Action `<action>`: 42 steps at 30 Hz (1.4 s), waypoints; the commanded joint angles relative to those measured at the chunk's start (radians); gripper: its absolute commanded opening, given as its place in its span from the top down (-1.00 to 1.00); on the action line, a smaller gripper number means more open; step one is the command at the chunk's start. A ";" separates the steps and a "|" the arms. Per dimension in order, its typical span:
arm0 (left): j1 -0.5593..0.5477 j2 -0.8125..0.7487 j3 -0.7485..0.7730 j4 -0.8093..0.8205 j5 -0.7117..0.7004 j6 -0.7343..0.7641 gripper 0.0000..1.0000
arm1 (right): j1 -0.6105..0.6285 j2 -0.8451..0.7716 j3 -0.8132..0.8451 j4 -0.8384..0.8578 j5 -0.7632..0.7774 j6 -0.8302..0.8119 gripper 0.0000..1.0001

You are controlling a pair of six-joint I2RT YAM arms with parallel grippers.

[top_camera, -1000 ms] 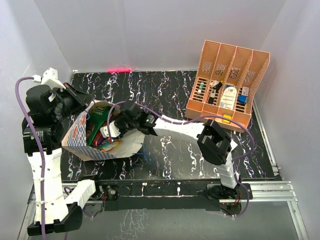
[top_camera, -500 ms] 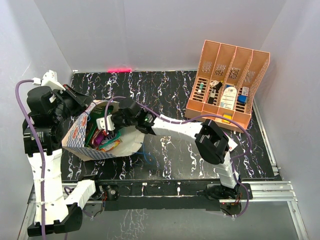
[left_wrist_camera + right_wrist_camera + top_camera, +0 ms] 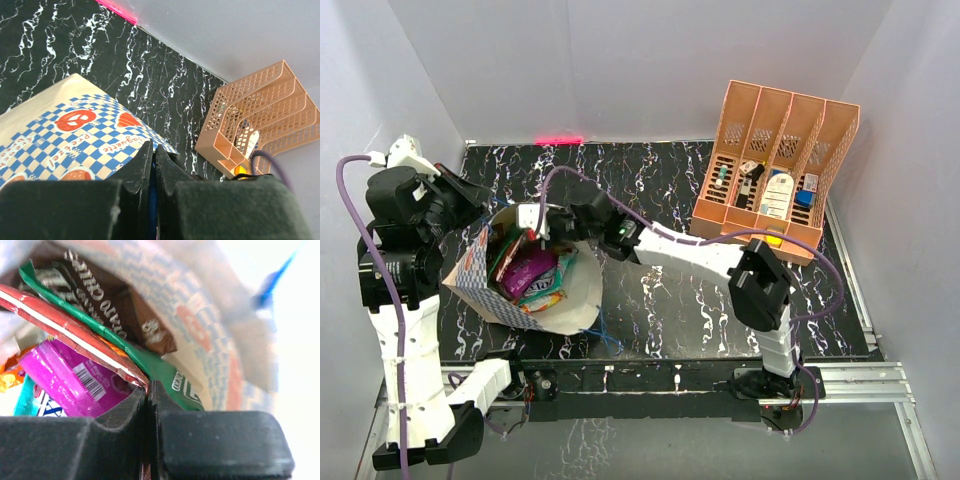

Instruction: Take the snacks out of the paper bag

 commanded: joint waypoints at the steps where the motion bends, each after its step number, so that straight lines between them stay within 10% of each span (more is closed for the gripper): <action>1: -0.003 -0.005 0.037 0.003 -0.052 0.033 1.00 | -0.049 -0.154 0.030 0.232 -0.078 0.152 0.85; 15: -0.004 0.047 0.064 0.023 -0.183 0.137 1.00 | -0.062 -0.214 0.196 0.182 -0.097 0.204 0.85; 29: -0.004 0.009 0.018 0.095 -0.193 0.151 1.00 | -0.084 -0.584 -0.027 0.145 0.195 0.082 0.85; 33: -0.003 -0.002 0.009 0.104 -0.195 0.152 1.00 | -0.193 -0.607 -0.119 0.150 0.323 0.060 0.85; 42: -0.004 0.001 0.018 0.114 -0.141 0.114 1.00 | -0.516 -0.409 -0.228 0.291 0.093 0.174 0.85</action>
